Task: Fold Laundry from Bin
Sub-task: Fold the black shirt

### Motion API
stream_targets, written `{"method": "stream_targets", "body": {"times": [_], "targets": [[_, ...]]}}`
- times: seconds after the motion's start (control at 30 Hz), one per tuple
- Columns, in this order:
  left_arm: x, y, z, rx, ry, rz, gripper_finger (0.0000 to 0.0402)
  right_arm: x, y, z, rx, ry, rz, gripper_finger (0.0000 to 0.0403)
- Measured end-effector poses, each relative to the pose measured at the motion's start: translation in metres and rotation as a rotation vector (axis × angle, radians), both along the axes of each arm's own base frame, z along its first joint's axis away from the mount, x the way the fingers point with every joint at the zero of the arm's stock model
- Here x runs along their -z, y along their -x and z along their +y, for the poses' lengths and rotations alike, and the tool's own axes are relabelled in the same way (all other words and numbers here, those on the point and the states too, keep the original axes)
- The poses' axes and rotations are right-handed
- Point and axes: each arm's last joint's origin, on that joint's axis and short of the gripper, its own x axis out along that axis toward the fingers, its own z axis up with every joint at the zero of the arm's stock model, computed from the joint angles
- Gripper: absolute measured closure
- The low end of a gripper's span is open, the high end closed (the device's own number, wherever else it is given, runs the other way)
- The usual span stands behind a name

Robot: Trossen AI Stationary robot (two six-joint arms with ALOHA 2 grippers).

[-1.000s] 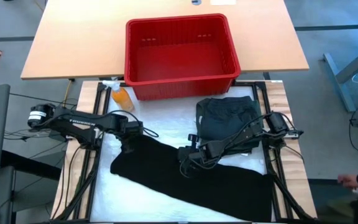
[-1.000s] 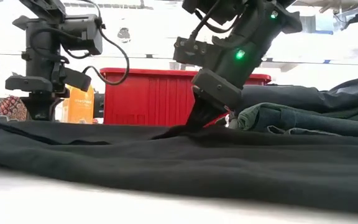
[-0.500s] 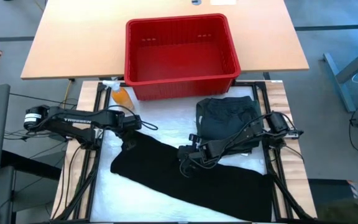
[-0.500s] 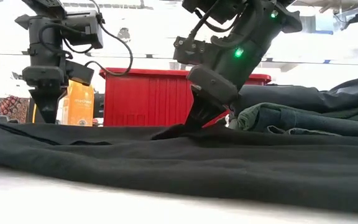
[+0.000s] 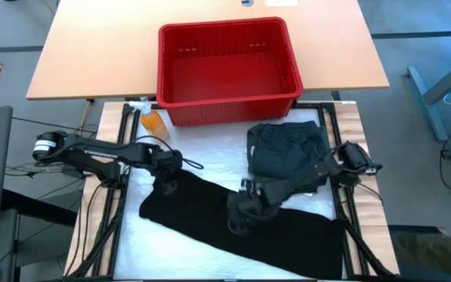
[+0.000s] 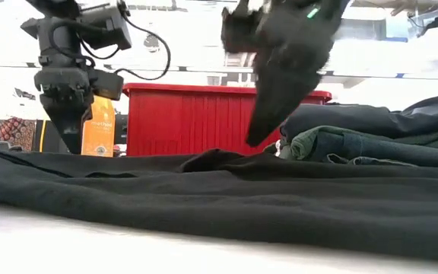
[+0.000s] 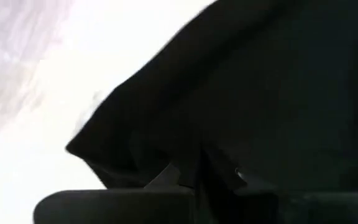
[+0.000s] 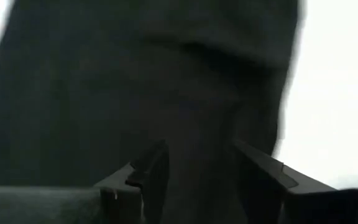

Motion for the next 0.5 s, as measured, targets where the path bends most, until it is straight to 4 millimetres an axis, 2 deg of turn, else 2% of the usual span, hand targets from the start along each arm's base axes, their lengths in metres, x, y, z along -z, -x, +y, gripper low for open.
{"method": "stream_targets", "body": {"times": [0.23,0.37,0.5], "targets": [[0.027,-0.008,0.002,0.007,-0.033,0.151,0.0401,0.011,0.019,0.052,0.032,-0.088,-0.129,0.0226],[0.040,-0.007,0.003,-0.017,-0.074,0.286,0.0401,0.020,0.032,0.071,0.067,-0.147,-0.140,0.0241],[0.041,0.002,0.005,-0.061,-0.150,0.379,0.0401,0.023,0.041,0.082,0.068,-0.161,-0.159,0.0251]]}}
